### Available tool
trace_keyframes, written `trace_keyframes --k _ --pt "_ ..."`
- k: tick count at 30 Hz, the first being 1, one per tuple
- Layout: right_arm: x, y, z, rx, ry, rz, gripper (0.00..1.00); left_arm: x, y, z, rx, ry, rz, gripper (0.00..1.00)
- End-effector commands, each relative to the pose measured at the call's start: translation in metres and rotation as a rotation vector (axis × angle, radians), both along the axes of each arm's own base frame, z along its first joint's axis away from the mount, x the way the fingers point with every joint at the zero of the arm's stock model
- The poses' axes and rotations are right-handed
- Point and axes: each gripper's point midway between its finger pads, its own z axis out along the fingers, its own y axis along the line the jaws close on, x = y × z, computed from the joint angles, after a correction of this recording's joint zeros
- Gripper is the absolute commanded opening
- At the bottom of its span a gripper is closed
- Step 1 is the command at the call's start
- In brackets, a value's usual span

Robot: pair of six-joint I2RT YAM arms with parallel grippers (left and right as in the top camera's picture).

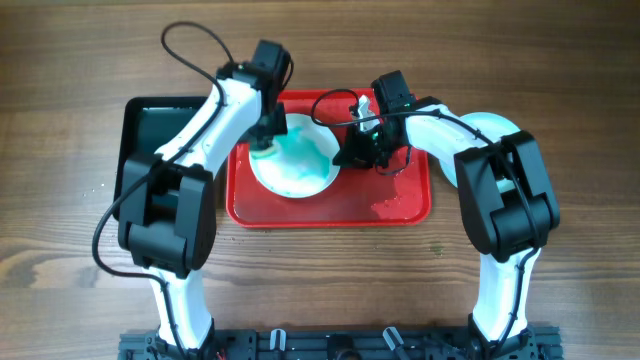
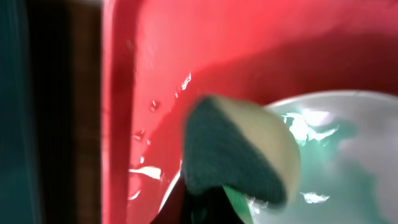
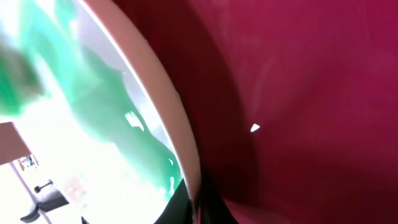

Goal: Clean dirty plates on tray and stack at the side

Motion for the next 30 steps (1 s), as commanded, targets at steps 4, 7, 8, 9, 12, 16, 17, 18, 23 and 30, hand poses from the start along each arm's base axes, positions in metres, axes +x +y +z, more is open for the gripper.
trace_keyframes --k 4,7,8,9,12,16,17,18,23,30 --pt "0.008 -0.058 0.030 -0.389 -0.174 -0.056 0.04 0.017 0.009 0.064 -0.092 -0.030 0.020 0.04" --pt "0.013 -0.080 0.087 -0.607 -0.389 -0.095 0.04 0.020 0.014 0.063 -0.111 -0.030 0.041 0.04" --pt "0.014 -0.085 0.103 -0.667 -0.451 -0.120 0.04 0.020 0.012 0.063 -0.122 -0.030 0.039 0.04" --pt "0.014 -0.092 0.123 -0.738 -0.522 -0.165 0.04 0.020 0.006 0.063 -0.154 -0.025 0.034 0.04" --pt "0.009 -0.110 0.177 -0.972 -0.736 -0.264 0.04 0.023 0.003 0.063 -0.168 -0.040 0.034 0.04" --pt "-0.007 -0.114 0.223 -1.281 -0.969 -0.273 0.04 0.025 0.003 0.064 -0.169 -0.047 0.033 0.04" --pt "-0.013 -0.109 0.238 -1.344 -1.047 -0.276 0.04 0.025 0.003 0.064 -0.170 -0.048 0.033 0.04" --pt "-0.017 -0.103 0.248 -1.381 -1.102 -0.280 0.04 0.025 0.003 0.064 -0.169 -0.049 0.033 0.04" --pt "-0.036 -0.084 0.286 -1.532 -1.296 -0.262 0.04 0.025 0.003 0.064 -0.169 -0.048 0.033 0.04" --pt "-0.029 -0.069 0.264 -1.401 -1.232 -0.187 0.04 0.025 0.003 0.064 -0.169 -0.048 0.034 0.04"
